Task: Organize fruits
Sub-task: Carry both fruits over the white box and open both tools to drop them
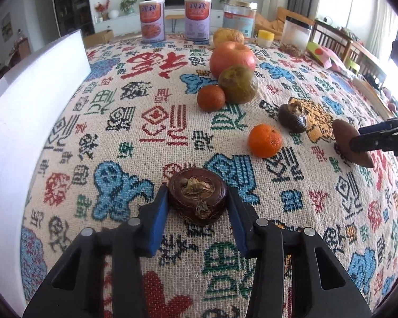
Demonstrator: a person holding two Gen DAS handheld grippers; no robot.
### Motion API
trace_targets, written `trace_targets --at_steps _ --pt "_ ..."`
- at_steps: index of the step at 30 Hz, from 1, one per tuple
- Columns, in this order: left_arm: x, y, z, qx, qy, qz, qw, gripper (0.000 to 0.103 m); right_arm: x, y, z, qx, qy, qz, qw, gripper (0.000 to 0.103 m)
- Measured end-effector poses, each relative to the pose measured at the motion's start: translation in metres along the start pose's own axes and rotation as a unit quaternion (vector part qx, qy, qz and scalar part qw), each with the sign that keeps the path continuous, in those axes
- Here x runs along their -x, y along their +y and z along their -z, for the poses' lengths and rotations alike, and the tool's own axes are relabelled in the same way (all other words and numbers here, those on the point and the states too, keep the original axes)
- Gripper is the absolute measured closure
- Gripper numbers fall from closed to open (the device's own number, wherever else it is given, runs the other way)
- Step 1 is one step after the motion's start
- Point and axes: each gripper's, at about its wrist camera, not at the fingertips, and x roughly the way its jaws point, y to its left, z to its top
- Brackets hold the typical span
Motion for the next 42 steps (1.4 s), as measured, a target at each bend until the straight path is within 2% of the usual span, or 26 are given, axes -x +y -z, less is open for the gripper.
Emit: trace_targets --at_steps 2,3,6,7,9,11,13,16,19,22,26,30,32,34,35,38,39,40,42 --pt "0.013 0.007 0.004 0.011 -0.003 0.005 0.9999 0.059 -0.023 0.002 -0.004 0.005 0.030 0.015 0.999 0.043" --pt "0.022 0.011 0.007 0.016 -0.004 0.005 0.9998 0.059 -0.032 0.004 -0.005 0.002 0.042 0.022 0.999 0.059" --pt "0.064 0.031 0.014 0.060 -0.009 0.041 0.9974 0.059 -0.023 0.010 -0.004 0.004 0.018 0.037 0.999 0.062" --pt "0.082 0.039 0.015 0.080 -0.012 0.058 0.9951 0.059 -0.014 0.015 -0.003 0.003 0.005 0.026 1.000 0.062" --pt "0.121 0.059 0.015 0.115 -0.027 0.084 0.9894 0.059 0.004 0.032 -0.003 -0.004 -0.011 -0.025 1.000 0.062" --pt "0.159 0.081 0.011 0.135 -0.055 0.084 0.9857 0.059 0.019 0.063 -0.009 -0.001 -0.026 -0.080 0.996 0.062" --pt "0.192 0.111 0.007 0.154 -0.081 0.056 0.9832 0.059 0.032 0.107 -0.022 0.008 -0.038 -0.139 0.990 0.062" --pt "0.216 0.168 0.009 0.195 -0.090 0.010 0.9766 0.059 0.045 0.182 -0.041 0.032 -0.046 -0.224 0.973 0.062" --pt "0.212 0.227 0.020 0.244 -0.071 -0.054 0.9657 0.059 0.048 0.268 -0.054 0.062 -0.038 -0.300 0.951 0.062" --pt "0.195 0.272 0.041 0.286 -0.037 -0.099 0.9523 0.059 0.038 0.347 -0.058 0.094 -0.024 -0.335 0.937 0.062" --pt "0.172 0.298 0.064 0.304 -0.002 -0.128 0.9439 0.058 0.008 0.422 -0.049 0.128 0.005 -0.333 0.934 0.062" --pt "0.160 0.299 0.072 0.292 0.015 -0.148 0.9447 0.057 -0.021 0.469 -0.039 0.169 0.008 -0.284 0.944 0.061" --pt "0.159 0.295 0.072 0.285 0.010 -0.158 0.9455 0.050 -0.033 0.479 -0.037 0.179 0.007 -0.259 0.949 0.059" --pt "0.161 0.288 0.069 0.275 0.001 -0.164 0.9472 0.040 -0.035 0.478 -0.039 0.181 -0.009 -0.253 0.951 0.059" --pt "0.162 0.283 0.067 0.270 -0.004 -0.168 0.9481 0.037 -0.032 0.474 -0.039 0.180 -0.019 -0.252 0.951 0.056" --pt "0.170 0.261 0.055 0.240 -0.034 -0.174 0.9543 0.037 -0.013 0.451 -0.038 0.175 -0.057 -0.247 0.952 0.047" --pt "0.173 0.252 0.049 0.228 -0.051 -0.173 0.9566 0.035 -0.005 0.439 -0.037 0.177 -0.074 -0.242 0.951 0.040" --pt "0.176 0.243 0.044 0.215 -0.068 -0.171 0.9590 0.030 0.003 0.426 -0.032 0.182 -0.092 -0.230 0.952 0.034" --pt "0.174 0.223 0.033 0.190 -0.095 -0.160 0.9640 0.019 0.012 0.390 -0.017 0.193 -0.128 -0.189 0.954 0.014"
